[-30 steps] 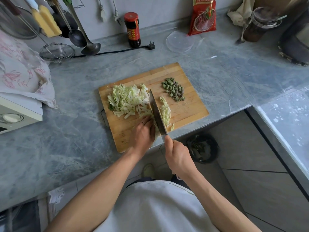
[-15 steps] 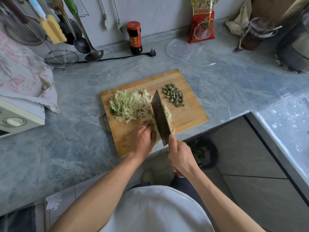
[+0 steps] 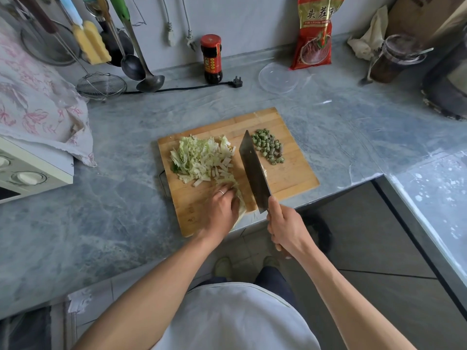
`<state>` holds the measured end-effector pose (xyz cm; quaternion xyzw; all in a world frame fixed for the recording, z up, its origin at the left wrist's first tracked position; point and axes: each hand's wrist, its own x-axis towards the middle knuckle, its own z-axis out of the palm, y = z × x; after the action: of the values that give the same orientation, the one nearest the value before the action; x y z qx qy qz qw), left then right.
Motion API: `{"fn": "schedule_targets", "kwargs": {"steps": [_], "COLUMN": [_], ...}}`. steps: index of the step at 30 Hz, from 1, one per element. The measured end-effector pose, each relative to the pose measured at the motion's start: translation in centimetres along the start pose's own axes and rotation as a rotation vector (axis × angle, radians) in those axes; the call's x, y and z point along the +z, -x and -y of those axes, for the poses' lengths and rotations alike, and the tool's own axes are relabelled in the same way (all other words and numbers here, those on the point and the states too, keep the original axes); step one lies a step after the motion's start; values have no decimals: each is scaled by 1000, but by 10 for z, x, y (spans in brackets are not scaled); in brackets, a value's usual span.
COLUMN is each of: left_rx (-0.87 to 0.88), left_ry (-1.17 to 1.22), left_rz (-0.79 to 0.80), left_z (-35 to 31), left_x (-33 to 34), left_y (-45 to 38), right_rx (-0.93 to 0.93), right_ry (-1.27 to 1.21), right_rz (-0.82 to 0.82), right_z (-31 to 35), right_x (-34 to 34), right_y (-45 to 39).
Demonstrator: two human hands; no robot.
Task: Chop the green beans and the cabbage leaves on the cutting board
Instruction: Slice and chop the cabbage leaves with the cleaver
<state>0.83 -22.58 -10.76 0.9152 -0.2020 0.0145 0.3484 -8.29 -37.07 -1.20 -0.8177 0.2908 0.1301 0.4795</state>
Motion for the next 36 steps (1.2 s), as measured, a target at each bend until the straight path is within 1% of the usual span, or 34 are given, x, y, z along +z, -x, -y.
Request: {"fn": "schedule_targets", "kwargs": {"steps": [3,5,7,10,11,12,15,16,20,24,28,31,34,36], "left_rx": [-19,-6,14,65,38,-31,-368,-436,-539,-629,-607,-497,-382,-316], "left_ry": [38,45,3,-43,-43,-32,-14,-27,-99,-147,-80,-75,-61,-106], "left_rz": [56,65,46,-33,-45,-35,61,84,167,243,258,277,358,341], "left_z": [-3,-4,-6,-9,-11,-13,-17,-17,-22,-26,-24,-22,-19,-20], "left_x": [-5,-12,-22,-33,-35,-37,-40,-40,-40,-36,-30,-29,-34,-41], "left_y": [-5,-8,-9,-8,-6,-4,-3,-5,-15,-22,-26,-31,-38,-44], "right_rx": [12,22,20,6,1,0,28,39,75,109,103,89,66,64], "right_ry": [-28,-53,-76,-90,-89,-91,-106,-113,-117,-131,-94,-116,-140,-165], "right_rz": [18,17,15,12,11,12,39,54,108,121,107,111,88,67], "right_z": [4,6,7,6,6,5,3,1,-6,-9,-10,-10,-9,-8], "right_x": [-5,-7,-9,-11,-12,-13,-12,-11,-9,-14,-21,-26,-32,-37], "right_y": [1,0,1,4,5,7,11,12,15,14,11,13,15,16]}}
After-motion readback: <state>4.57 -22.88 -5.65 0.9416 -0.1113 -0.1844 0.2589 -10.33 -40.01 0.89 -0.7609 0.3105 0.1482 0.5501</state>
